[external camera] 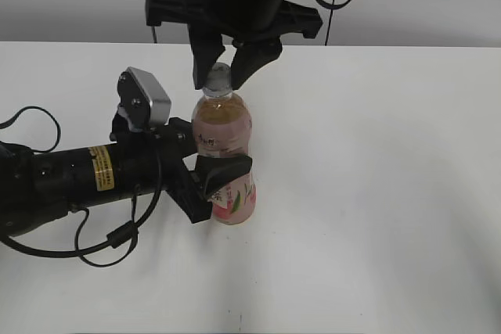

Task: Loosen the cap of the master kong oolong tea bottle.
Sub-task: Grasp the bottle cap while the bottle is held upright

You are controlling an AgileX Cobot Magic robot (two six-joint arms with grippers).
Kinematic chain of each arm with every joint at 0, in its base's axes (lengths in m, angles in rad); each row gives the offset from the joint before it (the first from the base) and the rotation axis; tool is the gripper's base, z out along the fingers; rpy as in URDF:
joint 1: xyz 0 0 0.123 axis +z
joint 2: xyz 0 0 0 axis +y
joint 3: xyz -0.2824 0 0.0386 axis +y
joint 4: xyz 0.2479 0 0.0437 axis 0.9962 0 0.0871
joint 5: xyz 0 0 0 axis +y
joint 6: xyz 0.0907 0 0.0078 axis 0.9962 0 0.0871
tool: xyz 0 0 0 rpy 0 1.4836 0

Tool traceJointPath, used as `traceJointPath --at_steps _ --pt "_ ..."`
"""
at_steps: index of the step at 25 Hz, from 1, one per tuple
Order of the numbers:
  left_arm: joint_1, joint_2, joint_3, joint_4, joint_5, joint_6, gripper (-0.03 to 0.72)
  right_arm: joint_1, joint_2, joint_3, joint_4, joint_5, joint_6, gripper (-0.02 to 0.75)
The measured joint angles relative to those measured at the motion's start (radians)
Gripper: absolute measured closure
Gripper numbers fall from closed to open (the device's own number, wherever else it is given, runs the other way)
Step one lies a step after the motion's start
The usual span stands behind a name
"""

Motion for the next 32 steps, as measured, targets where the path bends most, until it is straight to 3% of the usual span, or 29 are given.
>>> traceJointPath --at_steps 6,22,32 --pt "0.000 0.000 0.000 0.001 0.000 0.001 0.303 0.000 0.000 0.000 0.000 -0.001 -0.168 0.450" --pt "0.000 0.000 0.000 0.022 -0.006 0.006 0.303 0.000 0.001 0.000 0.024 0.001 -1.313 0.456" --pt "0.000 0.000 0.000 0.038 -0.006 0.013 0.303 0.000 -0.002 0.000 0.010 0.009 -1.815 0.456"
